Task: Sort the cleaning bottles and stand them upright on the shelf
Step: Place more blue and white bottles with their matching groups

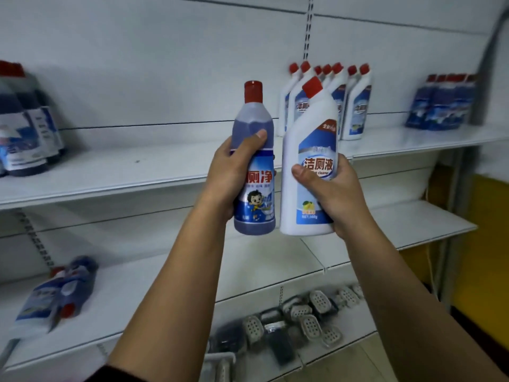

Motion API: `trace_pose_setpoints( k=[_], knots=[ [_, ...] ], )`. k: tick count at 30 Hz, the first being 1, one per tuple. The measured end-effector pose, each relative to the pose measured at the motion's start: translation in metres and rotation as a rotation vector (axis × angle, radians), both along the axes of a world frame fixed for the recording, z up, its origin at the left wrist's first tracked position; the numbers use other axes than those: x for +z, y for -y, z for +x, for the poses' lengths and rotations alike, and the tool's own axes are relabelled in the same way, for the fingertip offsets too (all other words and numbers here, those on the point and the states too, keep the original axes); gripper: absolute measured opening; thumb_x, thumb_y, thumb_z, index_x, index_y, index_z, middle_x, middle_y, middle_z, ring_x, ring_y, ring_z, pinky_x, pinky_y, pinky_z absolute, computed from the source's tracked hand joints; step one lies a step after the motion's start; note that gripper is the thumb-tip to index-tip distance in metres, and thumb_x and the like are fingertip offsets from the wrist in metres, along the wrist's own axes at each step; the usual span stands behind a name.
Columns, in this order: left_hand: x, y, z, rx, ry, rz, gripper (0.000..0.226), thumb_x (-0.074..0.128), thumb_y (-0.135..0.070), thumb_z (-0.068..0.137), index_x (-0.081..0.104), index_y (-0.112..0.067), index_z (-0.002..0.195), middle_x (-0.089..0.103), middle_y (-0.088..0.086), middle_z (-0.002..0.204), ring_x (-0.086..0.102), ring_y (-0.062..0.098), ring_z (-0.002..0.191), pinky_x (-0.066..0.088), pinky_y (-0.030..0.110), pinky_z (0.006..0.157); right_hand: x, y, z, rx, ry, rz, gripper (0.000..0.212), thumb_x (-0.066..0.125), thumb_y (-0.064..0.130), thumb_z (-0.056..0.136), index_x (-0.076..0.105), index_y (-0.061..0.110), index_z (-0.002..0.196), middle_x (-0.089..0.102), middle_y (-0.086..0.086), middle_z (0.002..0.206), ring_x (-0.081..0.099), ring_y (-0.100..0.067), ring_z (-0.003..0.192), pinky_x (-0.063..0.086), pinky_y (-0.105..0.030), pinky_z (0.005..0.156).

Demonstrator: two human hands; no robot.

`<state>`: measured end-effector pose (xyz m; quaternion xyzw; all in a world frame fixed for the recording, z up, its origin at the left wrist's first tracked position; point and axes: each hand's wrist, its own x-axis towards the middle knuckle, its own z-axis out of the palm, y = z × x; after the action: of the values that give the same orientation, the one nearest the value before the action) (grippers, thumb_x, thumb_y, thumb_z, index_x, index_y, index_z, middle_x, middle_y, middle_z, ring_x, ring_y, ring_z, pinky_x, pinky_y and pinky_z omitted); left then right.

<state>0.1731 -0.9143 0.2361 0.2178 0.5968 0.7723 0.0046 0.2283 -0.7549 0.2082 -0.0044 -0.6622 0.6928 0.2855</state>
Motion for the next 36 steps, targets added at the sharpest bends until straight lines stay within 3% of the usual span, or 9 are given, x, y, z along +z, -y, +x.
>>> trace_pose_setpoints(
  k=[10, 18, 23, 30, 32, 36],
  knots=[
    [0.009, -0.123, -0.054, 0.073, -0.064, 0.008, 0.024, 0.062, -0.038, 0.093, 0.060, -0.019, 0.106, 0.074, 0.007, 0.088, 0.072, 0.023, 0.074, 0.058, 0.031, 0.063, 0.013, -0.147, -0.053, -0.068, -0.034, 0.043, 0.044, 0.082, 0.020, 0.074, 0.054, 0.020, 0.108, 0.072, 0.005, 0.092, 0.073, -0.010, 0.074, 0.056, -0.023, 0.059],
    [0.027, -0.234, -0.105, 0.297, -0.086, 0.044, 0.018, 0.064, -0.038, 0.091, 0.059, -0.025, 0.103, 0.074, 0.001, 0.089, 0.073, 0.017, 0.075, 0.058, 0.028, 0.065, 0.038, -0.275, -0.126, 0.006, -0.031, 0.137, 0.050, 0.085, 0.022, 0.071, 0.053, 0.022, 0.110, 0.071, 0.005, 0.100, 0.073, -0.009, 0.080, 0.058, -0.026, 0.065],
    [0.031, -0.261, -0.141, 0.455, -0.105, -0.016, 0.017, 0.065, -0.038, 0.091, 0.057, -0.032, 0.105, 0.072, -0.003, 0.095, 0.074, 0.012, 0.077, 0.058, 0.026, 0.065, 0.045, -0.295, -0.178, 0.107, -0.055, 0.167, 0.061, 0.085, 0.019, 0.071, 0.049, 0.020, 0.120, 0.069, 0.008, 0.104, 0.071, -0.003, 0.081, 0.056, -0.018, 0.063],
    [0.027, -0.249, -0.179, 0.524, -0.154, -0.184, 0.025, 0.067, -0.041, 0.089, 0.052, -0.037, 0.108, 0.069, 0.003, 0.112, 0.070, 0.023, 0.098, 0.058, 0.044, 0.088, 0.035, -0.273, -0.247, 0.237, -0.052, 0.160, 0.074, 0.088, 0.024, 0.068, 0.040, 0.027, 0.125, 0.064, 0.007, 0.116, 0.068, -0.007, 0.097, 0.059, -0.029, 0.078],
    [0.028, -0.246, -0.184, 0.520, -0.159, -0.204, 0.034, 0.068, -0.049, 0.080, 0.052, -0.038, 0.108, 0.069, 0.002, 0.112, 0.071, 0.022, 0.099, 0.058, 0.041, 0.086, 0.035, -0.266, -0.265, 0.284, -0.023, 0.209, 0.081, 0.088, 0.031, 0.067, 0.035, 0.031, 0.128, 0.061, 0.006, 0.120, 0.066, -0.011, 0.104, 0.059, -0.036, 0.084],
    [0.028, -0.240, -0.199, 0.520, -0.160, -0.206, 0.038, 0.068, -0.049, 0.077, 0.054, -0.036, 0.110, 0.070, 0.004, 0.111, 0.071, 0.023, 0.099, 0.058, 0.043, 0.086, 0.038, -0.251, -0.293, 0.139, 0.079, 0.480, 0.106, 0.075, 0.079, 0.046, 0.036, 0.028, 0.130, 0.051, -0.004, 0.127, 0.056, -0.026, 0.116, 0.054, -0.050, 0.092]
  ],
)
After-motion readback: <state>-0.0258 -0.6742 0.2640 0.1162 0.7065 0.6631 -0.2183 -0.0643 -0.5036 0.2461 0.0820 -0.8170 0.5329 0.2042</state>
